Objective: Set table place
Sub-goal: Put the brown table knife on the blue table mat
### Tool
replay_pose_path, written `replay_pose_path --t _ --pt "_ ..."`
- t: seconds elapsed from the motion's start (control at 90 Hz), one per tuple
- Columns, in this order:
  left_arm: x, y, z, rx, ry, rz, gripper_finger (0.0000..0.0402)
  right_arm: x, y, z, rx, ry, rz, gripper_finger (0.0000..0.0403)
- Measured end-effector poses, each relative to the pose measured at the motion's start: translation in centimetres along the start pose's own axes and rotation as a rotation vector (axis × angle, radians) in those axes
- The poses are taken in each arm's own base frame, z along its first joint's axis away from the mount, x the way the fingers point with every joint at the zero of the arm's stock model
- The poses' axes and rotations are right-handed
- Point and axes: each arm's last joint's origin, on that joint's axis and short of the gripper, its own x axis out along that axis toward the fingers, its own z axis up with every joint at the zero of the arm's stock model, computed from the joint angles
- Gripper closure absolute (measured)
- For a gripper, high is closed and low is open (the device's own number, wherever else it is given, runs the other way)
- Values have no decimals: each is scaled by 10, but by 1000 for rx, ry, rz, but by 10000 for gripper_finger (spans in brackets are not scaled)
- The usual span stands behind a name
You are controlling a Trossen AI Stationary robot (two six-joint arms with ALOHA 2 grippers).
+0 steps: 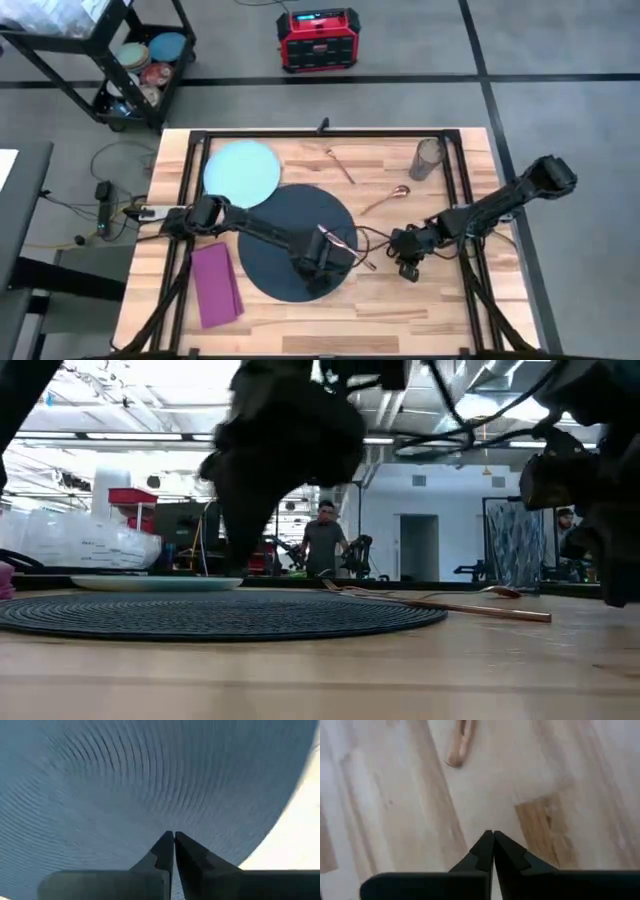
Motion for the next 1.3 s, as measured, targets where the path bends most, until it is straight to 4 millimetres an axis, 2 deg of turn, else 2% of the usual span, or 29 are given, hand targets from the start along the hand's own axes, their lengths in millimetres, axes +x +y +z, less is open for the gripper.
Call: replay_pose_path --t 0.122,0.322,0.5,0.689,1.3 --pt "24 -8 -10 -15 43 -61 402 0 3 3 -7 -15 42 403" --pt "34 -12 -18 -37 39 -86 401 12 3 6 -23 6 68 403" --pt "35 -15 -15 -39 6 -120 402 27 2 10 -16 20 109 403" --pt "36 -14 -11 -40 -13 -128 401 34 -3 15 -12 32 132 403" --pt "36 -17 -7 -60 -54 -148 401 30 -23 35 -22 -34 140 403"
